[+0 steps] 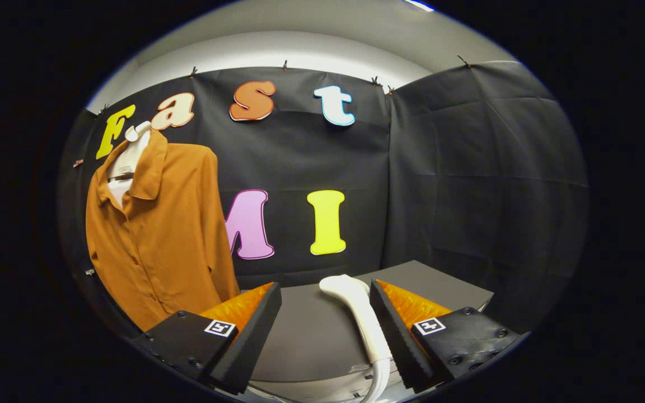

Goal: Iron the clothes twice with a garment steamer, once on the left side and once on the right side.

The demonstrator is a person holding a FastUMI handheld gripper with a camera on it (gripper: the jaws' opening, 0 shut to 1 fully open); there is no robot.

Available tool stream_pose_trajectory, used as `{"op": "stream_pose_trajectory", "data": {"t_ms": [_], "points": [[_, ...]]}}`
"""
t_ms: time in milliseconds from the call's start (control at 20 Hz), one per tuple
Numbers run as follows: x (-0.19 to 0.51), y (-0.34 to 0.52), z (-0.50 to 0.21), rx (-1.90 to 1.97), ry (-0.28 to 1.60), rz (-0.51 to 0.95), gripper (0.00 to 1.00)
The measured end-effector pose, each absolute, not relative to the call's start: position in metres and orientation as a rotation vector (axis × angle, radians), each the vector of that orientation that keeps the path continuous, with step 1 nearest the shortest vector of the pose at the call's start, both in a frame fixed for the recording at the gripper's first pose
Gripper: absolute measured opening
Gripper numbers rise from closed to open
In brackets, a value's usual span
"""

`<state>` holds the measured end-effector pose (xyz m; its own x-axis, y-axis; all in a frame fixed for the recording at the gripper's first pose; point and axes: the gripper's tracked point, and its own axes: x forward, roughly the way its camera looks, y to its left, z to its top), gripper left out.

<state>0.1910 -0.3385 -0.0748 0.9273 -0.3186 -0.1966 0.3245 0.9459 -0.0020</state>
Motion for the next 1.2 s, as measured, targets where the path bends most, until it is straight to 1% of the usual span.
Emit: {"op": "stream_pose_trajectory", "data": {"t_ms": [300, 350, 550, 650, 700, 750, 800, 950, 1000, 1050, 1200], "points": [[0.224, -0.393, -0.140, 0.088, 0.365, -0.360, 0.99], [0.229, -0.396, -0.149, 0.097, 0.389, -0.360, 0.97], [0.238, -0.409, -0.183, 0.134, 0.504, -0.349, 0.97], [0.244, -0.414, -0.203, 0.131, 0.568, -0.345, 0.93], [0.247, -0.412, -0.212, 0.130, 0.603, -0.337, 0.93], [0.247, -0.413, -0.221, 0.127, 0.640, -0.337, 0.86], [0.247, -0.412, -0.228, 0.128, 0.667, -0.332, 0.83], [0.246, -0.413, -0.230, 0.085, 0.693, -0.324, 0.51], [0.247, -0.413, -0.227, 0.082, 0.692, -0.321, 0.51], [0.247, -0.414, -0.226, 0.089, 0.690, -0.318, 0.46], [0.247, -0.417, -0.224, 0.132, 0.671, -0.325, 0.46]]}}
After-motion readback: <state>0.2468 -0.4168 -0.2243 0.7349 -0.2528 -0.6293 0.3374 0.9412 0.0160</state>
